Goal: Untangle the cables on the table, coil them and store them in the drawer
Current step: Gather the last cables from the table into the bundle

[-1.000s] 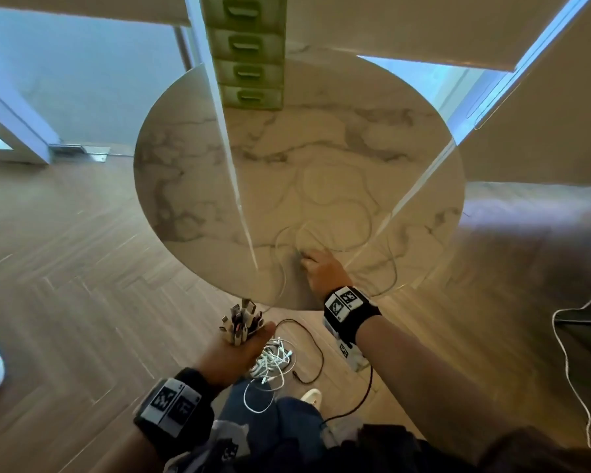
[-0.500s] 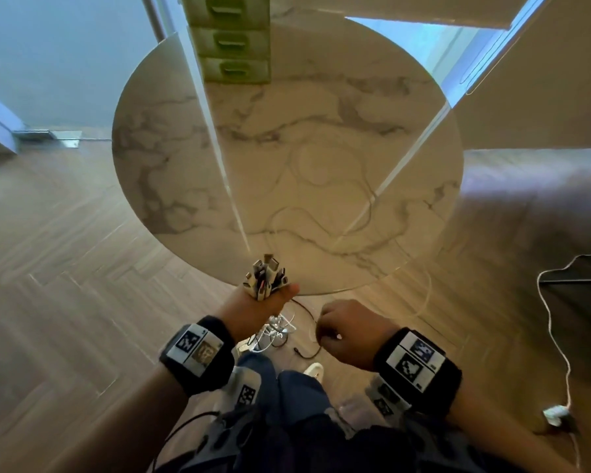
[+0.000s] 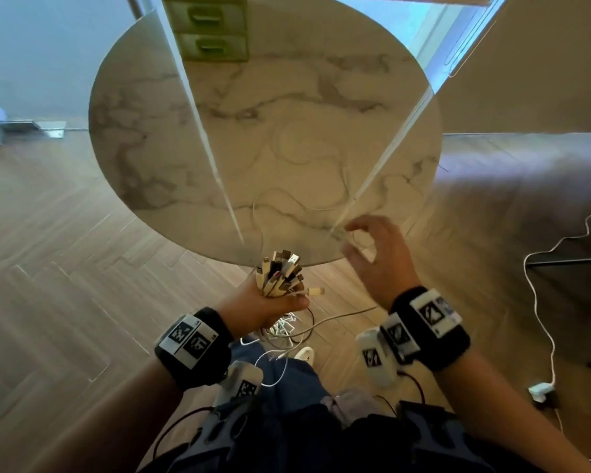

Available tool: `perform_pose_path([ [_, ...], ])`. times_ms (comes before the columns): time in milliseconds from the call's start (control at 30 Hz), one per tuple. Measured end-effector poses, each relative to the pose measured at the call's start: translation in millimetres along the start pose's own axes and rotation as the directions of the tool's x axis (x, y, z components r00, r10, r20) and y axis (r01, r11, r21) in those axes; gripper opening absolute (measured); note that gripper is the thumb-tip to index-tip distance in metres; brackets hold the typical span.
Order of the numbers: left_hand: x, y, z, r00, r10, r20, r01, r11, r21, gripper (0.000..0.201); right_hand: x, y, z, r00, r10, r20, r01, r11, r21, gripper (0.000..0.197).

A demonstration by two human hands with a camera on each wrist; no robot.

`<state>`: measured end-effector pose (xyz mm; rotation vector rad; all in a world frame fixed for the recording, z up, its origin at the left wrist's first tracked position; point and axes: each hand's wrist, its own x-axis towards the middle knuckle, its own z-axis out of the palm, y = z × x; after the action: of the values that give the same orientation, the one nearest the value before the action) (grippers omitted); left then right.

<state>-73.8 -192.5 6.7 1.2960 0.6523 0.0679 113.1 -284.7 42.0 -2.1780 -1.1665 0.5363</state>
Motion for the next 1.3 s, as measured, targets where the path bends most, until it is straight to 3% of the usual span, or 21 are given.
perform_pose_path([
  [67,-5.3,-2.9,1.3,0.998,-0.042,-0.056,0.039,0.998,-0.050,0.021,27.7,23.5,-0.7,0.988,0.151,0.008,-0.150,0.984,-0.094,0.027],
  [133,-7.9,-7.4,1.0,0.993,-0.052,-0.105,0.041,0.994,-0.103,0.026,54.3,43.4,10.6,0.942,0.281,0.185,-0.239,0.946,-0.219,0.037],
  [200,-11.0,-7.3,2.0,0.992,-0.045,-0.118,0.025,0.987,-0.159,0.034,70.3,56.3,29.3,0.926,0.216,0.310,-0.143,0.960,-0.239,0.043],
  [267,-14.0,-6.1,1.9,0.989,-0.028,-0.146,-0.004,0.976,-0.217,0.032,73.3,61.3,44.5,0.927,0.117,0.356,-0.058,0.983,-0.172,0.046],
  [367,-16.2,-3.8,-3.3,0.974,0.005,-0.226,-0.058,0.972,-0.226,0.026,61.5,67.9,58.4,0.920,0.077,0.384,0.026,0.967,-0.254,0.052],
  [467,-14.6,-4.0,-10.9,0.955,0.024,-0.297,-0.100,0.965,-0.241,0.025,37.4,76.3,66.6,0.941,0.045,0.335,0.046,0.965,-0.259,0.044],
  [633,-9.6,-6.0,-10.0,0.921,0.015,-0.389,-0.102,0.974,-0.204,0.021,-0.4,77.9,57.6,0.978,0.139,0.157,-0.141,0.990,0.001,0.030],
  [767,-0.5,-6.3,-2.5,0.917,0.043,-0.398,-0.078,0.994,-0.071,0.020,-24.3,68.4,41.6,0.976,0.153,0.158,-0.178,0.971,0.161,0.024],
  [900,19.5,0.6,16.2,0.936,0.004,-0.351,-0.026,0.998,-0.056,0.026,-48.3,58.2,30.5,0.974,0.066,0.215,-0.125,0.953,0.276,0.022],
  [1067,44.3,8.8,41.8,0.966,-0.098,-0.238,0.087,0.995,-0.057,0.016,-64.5,57.6,37.4,0.959,-0.159,0.235,0.092,0.958,0.273,0.015],
  [1300,47.0,5.4,43.9,0.919,-0.224,-0.324,0.137,0.953,-0.270,0.014,-76.5,75.0,39.0,0.934,-0.221,0.282,0.115,0.931,0.347,0.021],
])
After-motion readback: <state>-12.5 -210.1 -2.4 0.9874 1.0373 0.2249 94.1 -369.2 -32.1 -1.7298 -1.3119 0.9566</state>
